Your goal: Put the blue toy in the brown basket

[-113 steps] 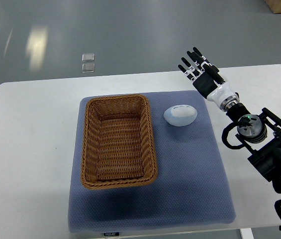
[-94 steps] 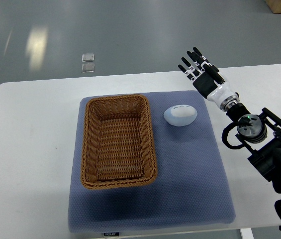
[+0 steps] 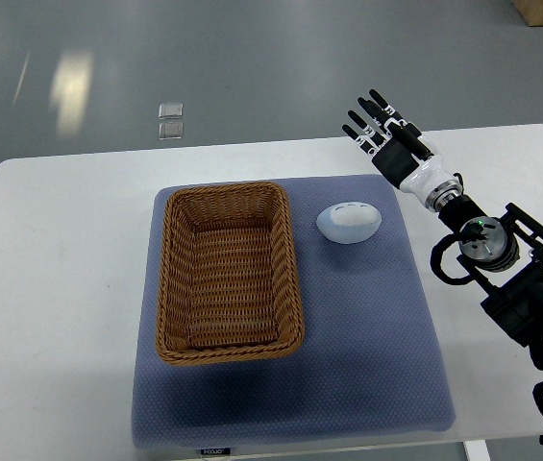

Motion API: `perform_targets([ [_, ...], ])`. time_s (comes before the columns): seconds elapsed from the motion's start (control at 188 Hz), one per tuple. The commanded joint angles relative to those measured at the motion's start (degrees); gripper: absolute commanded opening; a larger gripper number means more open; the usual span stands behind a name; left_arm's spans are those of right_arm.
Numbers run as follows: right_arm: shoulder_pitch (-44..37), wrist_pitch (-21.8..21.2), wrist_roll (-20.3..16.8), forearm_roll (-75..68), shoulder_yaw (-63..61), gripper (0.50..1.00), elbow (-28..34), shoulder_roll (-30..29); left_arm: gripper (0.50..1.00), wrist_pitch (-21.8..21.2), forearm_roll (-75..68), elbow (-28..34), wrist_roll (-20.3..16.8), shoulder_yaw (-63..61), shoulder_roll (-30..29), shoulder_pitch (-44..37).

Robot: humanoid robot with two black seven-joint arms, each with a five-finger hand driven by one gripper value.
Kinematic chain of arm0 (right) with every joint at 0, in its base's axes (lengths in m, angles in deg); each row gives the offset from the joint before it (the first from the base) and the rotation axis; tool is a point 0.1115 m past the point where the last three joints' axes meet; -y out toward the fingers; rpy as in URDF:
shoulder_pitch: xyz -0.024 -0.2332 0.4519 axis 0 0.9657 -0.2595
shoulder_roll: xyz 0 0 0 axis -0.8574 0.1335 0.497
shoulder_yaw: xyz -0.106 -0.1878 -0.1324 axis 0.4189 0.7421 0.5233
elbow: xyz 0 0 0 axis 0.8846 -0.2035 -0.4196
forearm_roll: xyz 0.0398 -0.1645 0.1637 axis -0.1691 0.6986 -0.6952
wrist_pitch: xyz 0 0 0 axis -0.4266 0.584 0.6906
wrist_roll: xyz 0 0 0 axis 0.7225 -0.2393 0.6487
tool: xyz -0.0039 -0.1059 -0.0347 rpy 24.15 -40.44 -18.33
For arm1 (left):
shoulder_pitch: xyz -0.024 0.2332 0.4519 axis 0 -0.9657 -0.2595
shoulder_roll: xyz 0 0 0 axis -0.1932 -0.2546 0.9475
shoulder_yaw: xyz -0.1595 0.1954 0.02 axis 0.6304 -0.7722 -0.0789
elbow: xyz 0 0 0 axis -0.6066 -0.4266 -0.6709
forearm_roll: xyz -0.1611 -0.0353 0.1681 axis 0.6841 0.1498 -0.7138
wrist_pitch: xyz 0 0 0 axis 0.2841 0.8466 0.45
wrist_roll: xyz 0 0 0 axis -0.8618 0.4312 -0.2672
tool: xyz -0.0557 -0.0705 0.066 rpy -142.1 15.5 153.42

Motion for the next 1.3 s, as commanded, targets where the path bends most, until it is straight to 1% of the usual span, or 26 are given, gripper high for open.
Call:
perform_targets([
  [0.0,-1.33,-1.48,-0.27,5.14,0.12,0.909,0.06,1.39,1.0,0.0,-0.01,-0.05,0.0,-0.01,0.0,-0.01],
  [0.069,-2.73,-3.5,-0.44,8.48,0.39,0.909,0.23,3.24,1.0,0.0,-0.01,-0.05,0.0,-0.01,0.0,-0.01],
  [0.106,-3.52,-4.73,-1.49,9.54,0.83,0.909,1.11,4.21,1.0,0.0,-0.09,-0.14,0.0,-0.01,0.0,-0.01],
  [0.16,-4.84,-5.43,-3.25,9.89,1.35,0.909,2.51,5.7,1.0,0.0,-0.09,-0.23,0.0,-0.01,0.0,-0.01],
  [0.255,-8.09,-5.43,-5.8,11.12,5.74,0.909,3.92,8.78,1.0,0.09,-0.09,-0.23,0.0,-0.01,0.0,0.07],
  [0.335,-11.7,-5.34,-5.98,13.14,11.99,0.909,3.92,10.71,1.0,0.36,-0.09,-0.23,0.0,-0.01,0.0,-0.01],
  [0.447,-18.2,-1.39,-5.98,16.83,20.33,0.907,3.57,12.65,1.0,0.8,-0.09,-0.23,-0.09,-0.1,0.0,-0.01],
  [0.479,-20.04,-1.13,-6.07,17.45,22.0,0.907,3.57,13.44,1.0,0.8,-0.09,-0.32,0.0,-0.1,0.0,-0.01],
  [0.585,-25.93,-2.79,-6.24,20.17,29.65,0.907,3.92,16.51,1.0,0.88,-0.27,-0.85,0.0,-0.19,0.0,-0.01],
  [0.633,-25.94,-2.8,-6.24,20.17,29.66,0.907,3.92,16.51,1.0,0.88,-0.27,-0.85,0.0,-0.19,0.0,-0.01],
  [0.638,-29.16,-3.93,-6.42,22.0,34.79,0.909,3.92,16.78,1.0,0.88,-0.18,-0.85,0.0,-0.19,0.0,-0.01],
  [0.691,-32.0,-4.64,-6.42,23.95,40.11,0.909,3.92,16.95,1.0,0.88,-0.18,-0.76,0.0,-0.19,0.0,-0.01],
  [0.771,-35.17,-4.99,-6.42,25.8,45.48,0.909,4.54,16.95,1.0,0.88,-0.18,-0.76,0.0,-0.19,0.0,-0.01],
  [0.904,-38.94,-7.54,-6.42,30.63,52.24,0.909,6.65,16.87,1.0,0.97,-0.18,-0.85,0.0,-0.19,0.0,-0.01],
  [1.059,-41.67,-9.83,-6.42,37.4,60.41,0.909,7.35,16.16,1.0,1.06,-0.27,-0.85,0.0,-0.19,0.0,-0.01],
  [1.16,-42.37,-9.83,-6.42,39.68,63.93,0.909,7.44,15.81,1.0,1.06,-0.18,-0.76,0.0,-0.19,0.0,-0.01],
  [1.293,-41.67,-9.3,-6.42,40.12,64.46,0.909,7.53,15.99,1.0,1.06,-0.18,-0.67,0.0,-0.19,0.0,-0.01],
])
